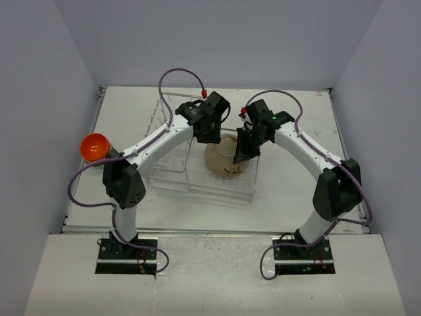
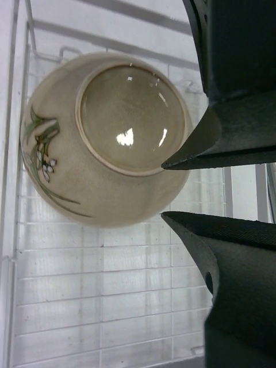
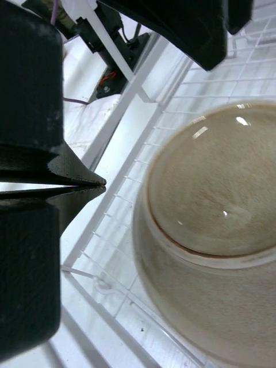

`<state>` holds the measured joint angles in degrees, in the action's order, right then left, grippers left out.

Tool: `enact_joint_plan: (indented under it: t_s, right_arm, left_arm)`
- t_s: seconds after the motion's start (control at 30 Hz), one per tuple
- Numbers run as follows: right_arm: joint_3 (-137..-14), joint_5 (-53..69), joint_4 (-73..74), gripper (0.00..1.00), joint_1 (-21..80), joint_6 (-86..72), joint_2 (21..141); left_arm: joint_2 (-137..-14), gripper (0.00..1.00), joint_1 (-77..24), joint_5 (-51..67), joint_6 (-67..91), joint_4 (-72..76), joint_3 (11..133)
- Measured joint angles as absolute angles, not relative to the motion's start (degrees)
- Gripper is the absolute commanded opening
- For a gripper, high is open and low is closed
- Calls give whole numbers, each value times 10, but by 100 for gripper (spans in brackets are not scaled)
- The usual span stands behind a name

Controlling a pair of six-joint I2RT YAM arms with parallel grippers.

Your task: Unload the bowls from the dish rack

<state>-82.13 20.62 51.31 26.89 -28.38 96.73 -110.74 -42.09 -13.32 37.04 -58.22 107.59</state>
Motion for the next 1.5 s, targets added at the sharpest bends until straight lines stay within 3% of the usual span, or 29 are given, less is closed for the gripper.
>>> enact_joint_plan:
  t_s: [0.53, 0.77, 1.2, 1.5]
  right_arm:
    - [-867, 182, 559, 0, 267, -280, 908]
    - [-945, 140, 594, 0, 244, -267, 949]
    - [-1039, 97, 640, 0, 212, -239, 1080]
    - [-1023, 90, 643, 0, 212, -229, 1109]
  left_arm:
    - [-1066, 38, -421, -53, 348, -522, 1093]
    - [-1022, 39, -419, -52, 347, -524, 1163]
    - [-1027, 36, -418, -47, 348, -544, 1136]
    - [-1029, 36, -416, -53, 348, -566, 1174]
